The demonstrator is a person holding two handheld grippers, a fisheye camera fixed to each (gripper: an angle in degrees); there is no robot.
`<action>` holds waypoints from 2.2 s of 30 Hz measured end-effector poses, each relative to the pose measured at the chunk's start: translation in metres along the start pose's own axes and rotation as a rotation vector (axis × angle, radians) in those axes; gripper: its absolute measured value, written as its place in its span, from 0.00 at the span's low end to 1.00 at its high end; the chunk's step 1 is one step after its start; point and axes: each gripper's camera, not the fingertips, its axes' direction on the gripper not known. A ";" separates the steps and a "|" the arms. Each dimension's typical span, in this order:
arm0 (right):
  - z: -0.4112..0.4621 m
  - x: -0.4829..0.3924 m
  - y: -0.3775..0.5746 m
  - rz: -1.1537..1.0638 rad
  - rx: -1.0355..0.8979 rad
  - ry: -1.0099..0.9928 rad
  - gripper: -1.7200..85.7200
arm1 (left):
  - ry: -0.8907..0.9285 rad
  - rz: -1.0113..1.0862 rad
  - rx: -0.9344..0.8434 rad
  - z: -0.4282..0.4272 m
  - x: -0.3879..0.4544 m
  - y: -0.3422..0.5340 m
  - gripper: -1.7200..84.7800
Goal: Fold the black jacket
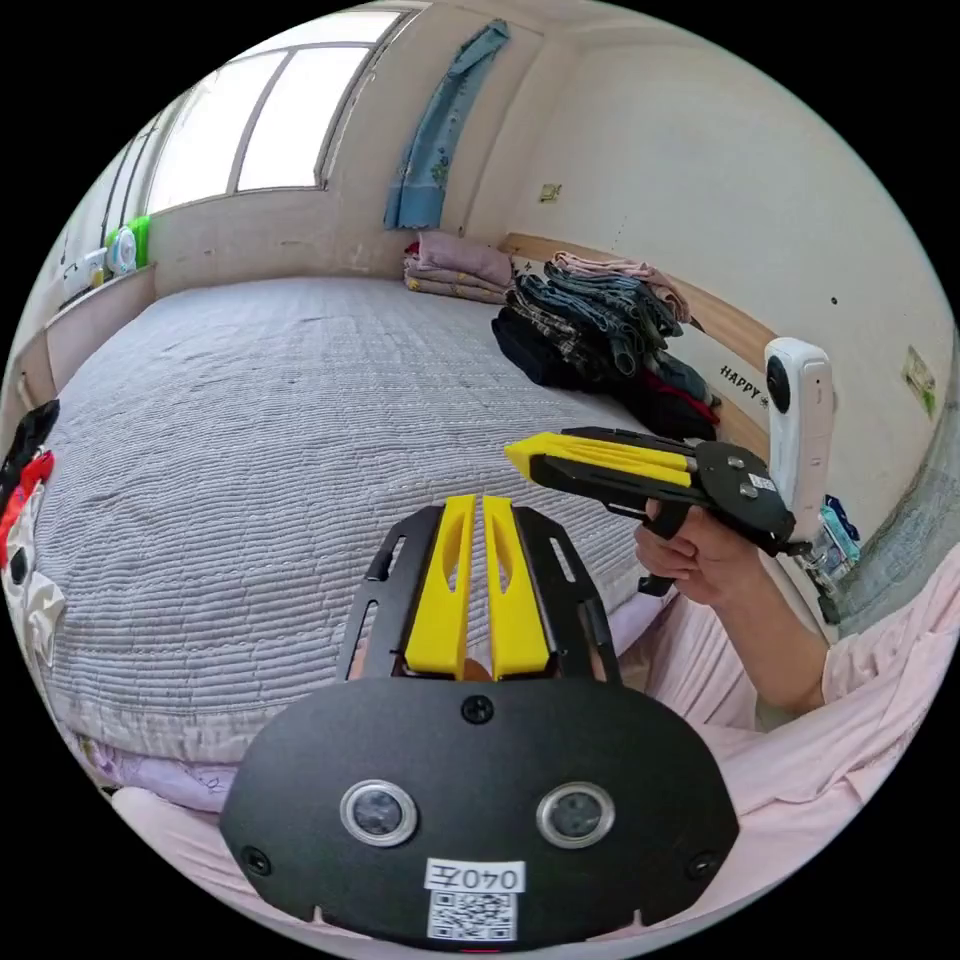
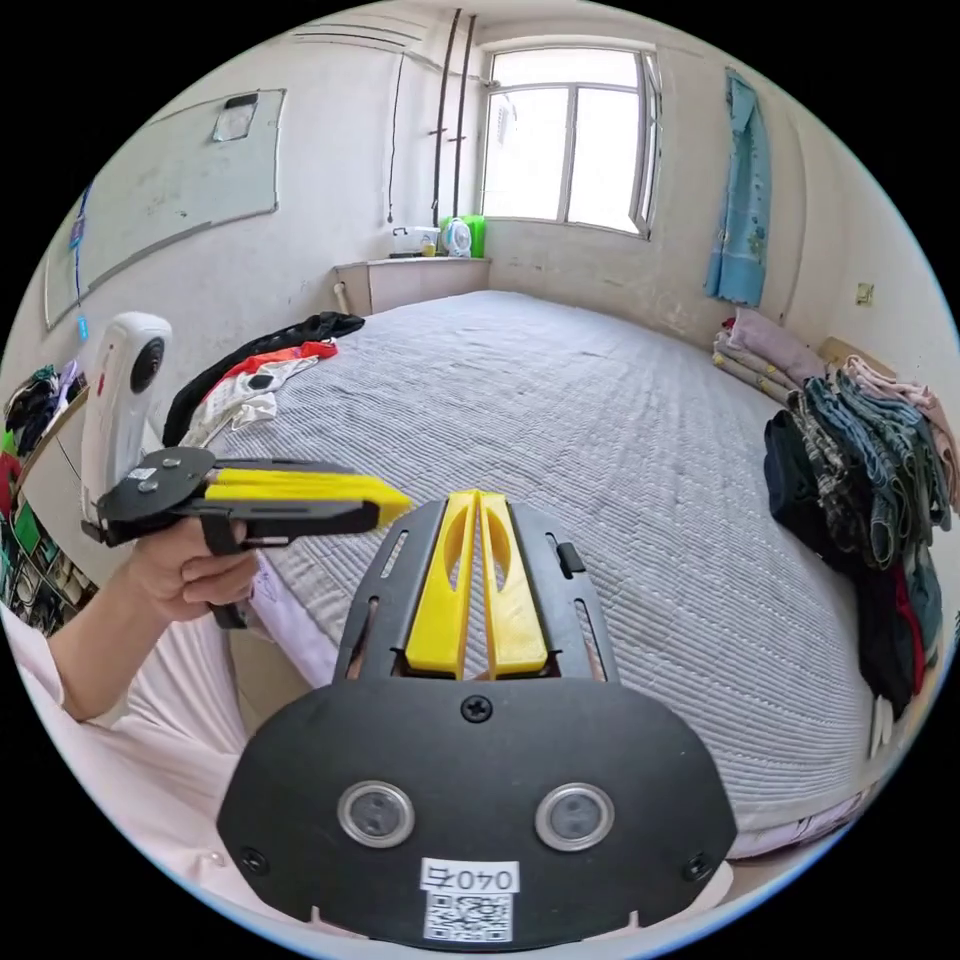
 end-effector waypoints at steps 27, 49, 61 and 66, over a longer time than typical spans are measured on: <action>0.294 -0.071 -0.060 -0.086 -0.324 -0.669 0.01 | -1.088 -0.622 -0.097 -0.384 -0.518 0.027 0.05; 0.421 -0.077 -0.179 -0.133 -0.330 -0.896 0.12 | -0.547 -0.501 0.226 -0.588 -0.516 0.023 0.01; 0.531 -0.059 -0.253 0.180 -0.462 -1.030 0.15 | -0.951 -0.121 0.031 -0.554 -0.379 0.022 0.05; 0.538 -0.045 -0.253 0.200 -0.466 -1.007 0.16 | -1.080 -0.054 -0.182 -0.465 -0.385 0.046 0.14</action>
